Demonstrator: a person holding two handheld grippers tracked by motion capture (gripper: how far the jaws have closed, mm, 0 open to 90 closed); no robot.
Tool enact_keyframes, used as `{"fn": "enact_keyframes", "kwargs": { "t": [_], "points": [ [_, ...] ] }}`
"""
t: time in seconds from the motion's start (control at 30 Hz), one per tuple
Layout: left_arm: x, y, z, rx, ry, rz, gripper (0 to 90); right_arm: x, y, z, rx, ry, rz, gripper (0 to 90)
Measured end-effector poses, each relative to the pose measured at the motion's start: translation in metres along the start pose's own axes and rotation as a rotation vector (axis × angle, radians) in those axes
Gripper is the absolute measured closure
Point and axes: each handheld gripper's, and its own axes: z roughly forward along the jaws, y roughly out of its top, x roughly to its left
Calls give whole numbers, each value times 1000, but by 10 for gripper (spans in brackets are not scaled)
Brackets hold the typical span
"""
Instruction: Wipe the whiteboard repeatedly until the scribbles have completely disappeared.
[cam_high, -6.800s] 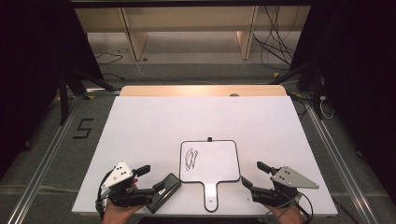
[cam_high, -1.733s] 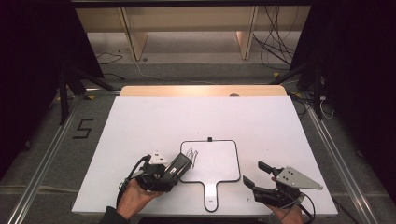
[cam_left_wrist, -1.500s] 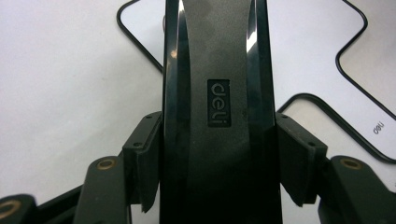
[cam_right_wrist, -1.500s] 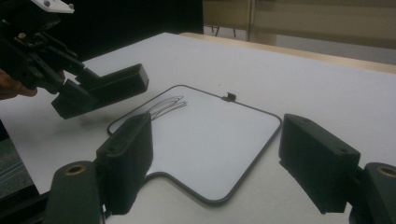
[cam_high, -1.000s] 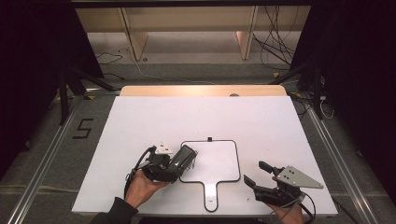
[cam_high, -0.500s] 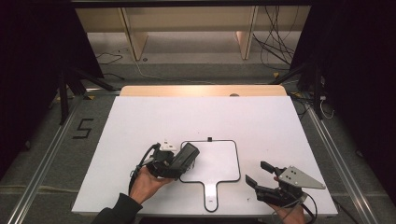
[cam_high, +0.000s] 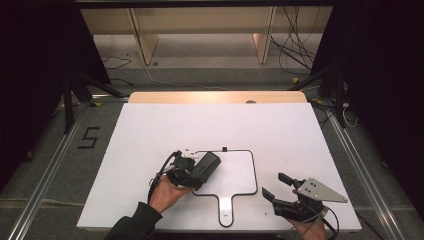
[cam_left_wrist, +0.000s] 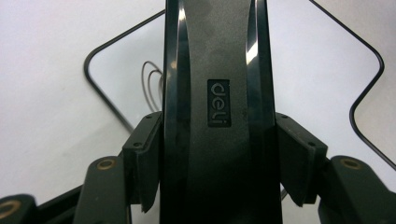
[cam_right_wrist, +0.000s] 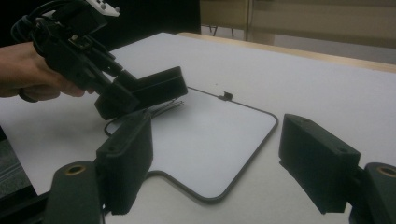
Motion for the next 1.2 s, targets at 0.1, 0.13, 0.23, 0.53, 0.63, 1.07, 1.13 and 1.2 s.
{"fn": "enact_keyframes", "kwargs": {
  "t": [0.1,0.13,0.23,0.53,0.63,1.07,1.13,1.2],
  "points": [
    [-6,2,8,23,4,21,400,0,0,0,-2,1,0,269],
    [-7,2,10,34,5,28,400,0,0,0,-2,2,1,269],
    [-10,1,15,60,20,45,400,0,0,0,-3,3,0,270],
    [-10,2,19,71,36,61,400,0,1,1,1,5,-2,271],
    [-9,3,20,72,38,63,399,0,1,2,-1,6,0,272],
    [-16,9,26,71,57,88,401,0,1,2,-2,5,-1,272],
    [-20,8,26,70,56,96,400,-1,1,2,1,3,1,272],
    [-18,8,26,74,54,95,401,-1,1,2,0,2,-3,272]
  ]
}}
